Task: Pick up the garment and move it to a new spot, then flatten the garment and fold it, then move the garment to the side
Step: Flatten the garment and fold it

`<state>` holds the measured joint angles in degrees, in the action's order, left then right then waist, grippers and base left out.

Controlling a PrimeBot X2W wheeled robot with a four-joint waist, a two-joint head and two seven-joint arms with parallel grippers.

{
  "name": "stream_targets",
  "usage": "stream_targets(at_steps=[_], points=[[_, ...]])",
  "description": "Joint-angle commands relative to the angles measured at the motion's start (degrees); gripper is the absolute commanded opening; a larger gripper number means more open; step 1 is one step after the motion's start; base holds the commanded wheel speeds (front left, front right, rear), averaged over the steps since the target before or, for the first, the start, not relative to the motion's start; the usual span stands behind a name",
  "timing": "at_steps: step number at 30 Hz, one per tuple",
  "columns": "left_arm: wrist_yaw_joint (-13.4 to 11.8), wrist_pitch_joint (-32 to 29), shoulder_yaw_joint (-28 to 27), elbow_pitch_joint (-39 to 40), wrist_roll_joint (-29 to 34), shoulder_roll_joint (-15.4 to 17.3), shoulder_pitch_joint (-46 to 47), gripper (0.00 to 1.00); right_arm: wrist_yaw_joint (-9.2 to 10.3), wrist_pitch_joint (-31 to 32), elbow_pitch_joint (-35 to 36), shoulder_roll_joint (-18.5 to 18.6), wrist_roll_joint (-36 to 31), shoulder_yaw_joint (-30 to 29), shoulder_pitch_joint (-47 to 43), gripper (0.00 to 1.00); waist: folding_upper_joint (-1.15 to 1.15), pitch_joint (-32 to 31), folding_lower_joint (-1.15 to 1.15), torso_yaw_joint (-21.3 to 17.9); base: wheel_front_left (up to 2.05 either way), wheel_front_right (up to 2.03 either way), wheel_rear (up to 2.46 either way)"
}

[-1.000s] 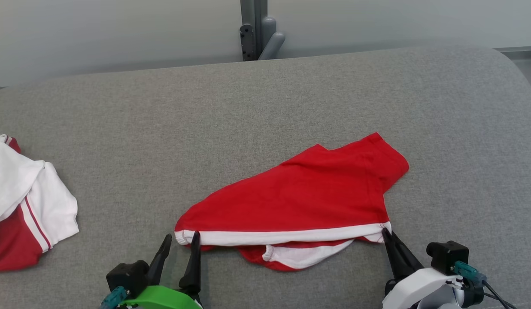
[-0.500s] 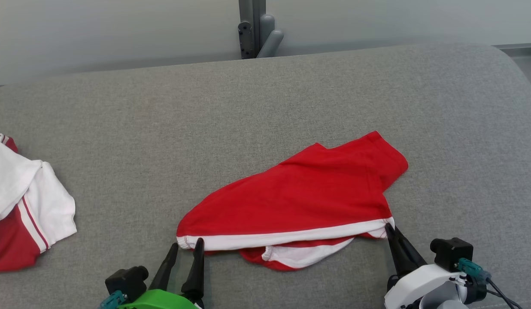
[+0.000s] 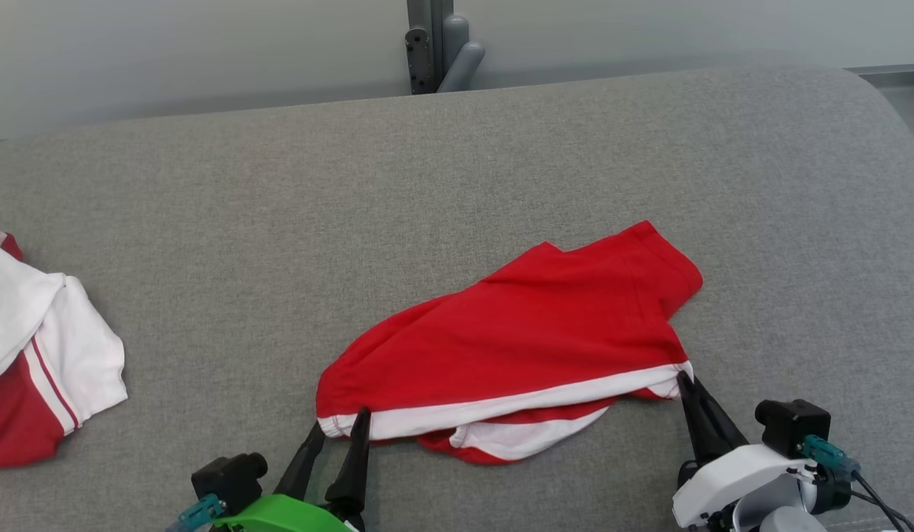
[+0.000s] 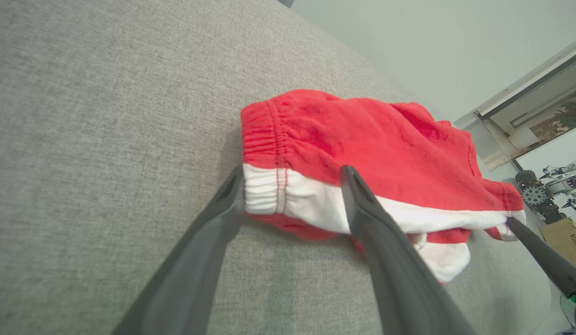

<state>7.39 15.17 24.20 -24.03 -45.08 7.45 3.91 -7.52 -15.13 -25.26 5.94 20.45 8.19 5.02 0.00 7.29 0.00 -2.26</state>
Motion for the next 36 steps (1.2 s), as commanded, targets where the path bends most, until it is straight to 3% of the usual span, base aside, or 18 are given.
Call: stream_targets(at_steps=[1,4,6,7,8,10,11,18,23,32,36], points=[[0.15,-0.03,0.02,0.34,-0.6,0.41,0.75,1.0,0.06,-0.02,0.21,0.11,-0.28,-0.24,0.48,0.0,0.0,0.06,0.0,0.1,0.0,0.0,0.0],[0.15,-0.04,1.26,1.28,-2.1,0.77,0.69,1.0,0.06,-0.02,0.38,-0.06,-0.52,-0.9,0.98,0.0,0.0,0.22,0.0,0.29,0.0,0.0,0.0],[0.15,-0.04,2.49,2.2,-2.91,1.56,0.65,0.9,0.06,-0.02,0.43,-0.12,-0.59,-1.31,1.13,0.0,0.0,0.3,0.0,0.42,0.0,0.0,0.0],[0.15,-0.04,3.21,2.6,-3.55,1.8,0.41,0.72,0.06,-0.02,0.45,-0.16,-0.62,-1.48,1.16,0.0,0.0,0.3,0.0,0.51,0.0,0.0,0.0],[0.15,-0.04,3.94,2.89,-3.95,2.13,0.21,0.48,0.06,-0.02,0.48,-0.2,-0.63,-1.65,1.12,0.0,0.0,0.28,0.0,0.61,0.0,0.0,0.0],[0.15,-0.04,5.87,3.82,-4.94,2.64,-0.06,0.26,0.07,-0.02,0.54,-0.28,-0.64,-2.05,1.09,0.0,0.0,0.24,0.0,0.8,0.0,0.0,0.0],[0.15,-0.04,6.53,4.19,-5.34,3.13,-0.08,0.0,0.06,-0.02,0.55,-0.29,-0.64,-2.26,1.06,0.0,0.0,0.2,0.0,0.92,0.0,0.0,0.0],[0.15,-0.04,8.65,6.55,-6.82,5.09,0.96,0.0,0.06,-0.02,1.97,-0.67,-0.28,-3.8,1.59,0.0,0.0,-0.59,0.0,1.57,0.0,0.0,0.0],[0.15,-0.03,9.88,10.76,-6.5,8.36,4.52,0.0,0.06,-0.02,6.59,-0.34,1.33,-5.7,4.38,0.0,0.0,-3.13,0.0,1.59,0.0,0.0,0.0],[0.08,-0.08,12.4,17.23,-6.02,23.34,24.32,0.0,0.07,-0.02,13.78,5.57,4.48,-3.73,17.5,0.0,0.0,-5.87,0.0,1.6,0.0,0.0,0.0],[0.01,-4.45,14.37,15.32,-9.97,28.05,36.7,0.0,0.08,0.24,10.48,9.22,5.98,-0.41,27.13,0.0,0.0,-2.09,0.0,1.53,0.0,0.0,0.0]])
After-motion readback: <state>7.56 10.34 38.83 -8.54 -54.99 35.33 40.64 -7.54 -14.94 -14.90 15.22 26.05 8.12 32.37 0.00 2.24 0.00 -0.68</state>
